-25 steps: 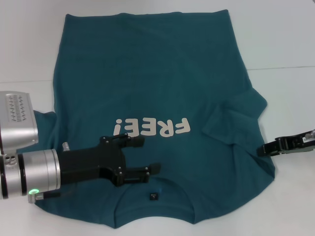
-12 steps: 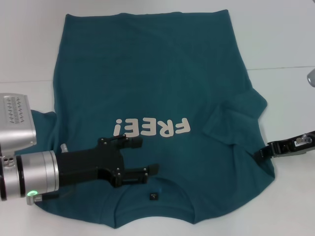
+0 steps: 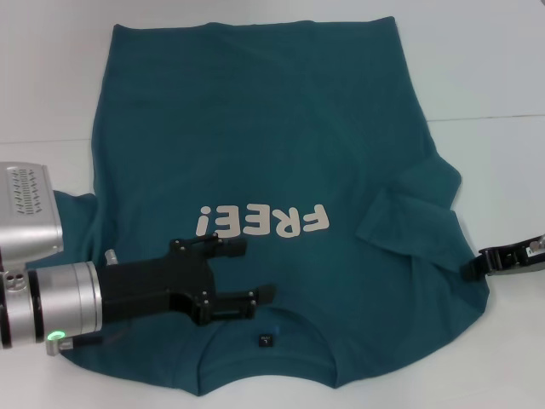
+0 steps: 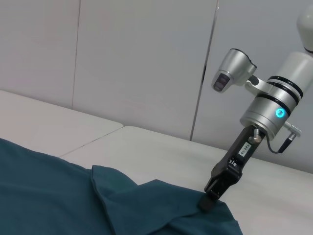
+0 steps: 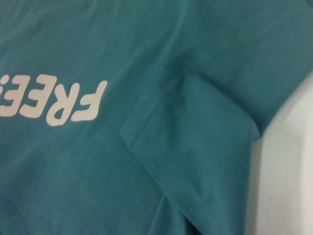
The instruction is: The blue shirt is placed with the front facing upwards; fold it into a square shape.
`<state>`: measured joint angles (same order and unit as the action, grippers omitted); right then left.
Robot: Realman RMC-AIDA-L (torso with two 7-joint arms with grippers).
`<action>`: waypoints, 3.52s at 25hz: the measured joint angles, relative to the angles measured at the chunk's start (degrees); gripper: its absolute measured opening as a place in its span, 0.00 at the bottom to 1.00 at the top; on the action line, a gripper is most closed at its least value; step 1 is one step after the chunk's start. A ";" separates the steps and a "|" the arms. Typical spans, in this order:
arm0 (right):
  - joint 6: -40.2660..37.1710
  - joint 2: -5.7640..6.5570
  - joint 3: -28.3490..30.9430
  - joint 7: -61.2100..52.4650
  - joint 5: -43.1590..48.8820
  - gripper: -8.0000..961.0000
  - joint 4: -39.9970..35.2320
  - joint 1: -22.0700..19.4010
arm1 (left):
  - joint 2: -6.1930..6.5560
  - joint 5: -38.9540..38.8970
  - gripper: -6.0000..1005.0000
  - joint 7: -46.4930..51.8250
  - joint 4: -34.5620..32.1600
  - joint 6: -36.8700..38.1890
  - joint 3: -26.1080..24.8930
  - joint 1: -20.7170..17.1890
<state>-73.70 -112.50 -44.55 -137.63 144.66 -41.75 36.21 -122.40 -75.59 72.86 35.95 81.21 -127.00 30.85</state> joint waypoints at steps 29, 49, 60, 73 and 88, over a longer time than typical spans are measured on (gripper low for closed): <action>-7.55 -1.39 -0.19 -1.85 6.38 0.07 -6.66 -1.88 | -0.17 0.00 0.84 0.02 -0.01 0.00 0.07 0.36; -7.17 -0.59 11.32 7.72 -7.61 0.91 -15.27 -2.16 | -0.49 -0.43 0.84 0.17 0.00 -0.74 0.00 0.24; 0.00 -0.89 9.71 13.60 -13.37 0.96 -7.64 -0.49 | -0.75 -0.44 0.84 1.71 0.25 -2.30 0.01 0.67; 2.07 -1.72 4.69 11.18 -8.16 0.96 -7.72 5.10 | -1.02 -0.46 0.84 1.84 0.05 -3.58 -1.15 0.21; 5.47 -6.46 5.94 47.38 -26.69 0.96 -2.80 -2.26 | -1.48 -1.72 0.84 4.93 -2.00 -5.67 -11.12 0.07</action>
<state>-68.24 -118.96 -38.61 -90.25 117.97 -44.55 33.95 -123.88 -77.30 77.78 33.95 75.54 -138.12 30.91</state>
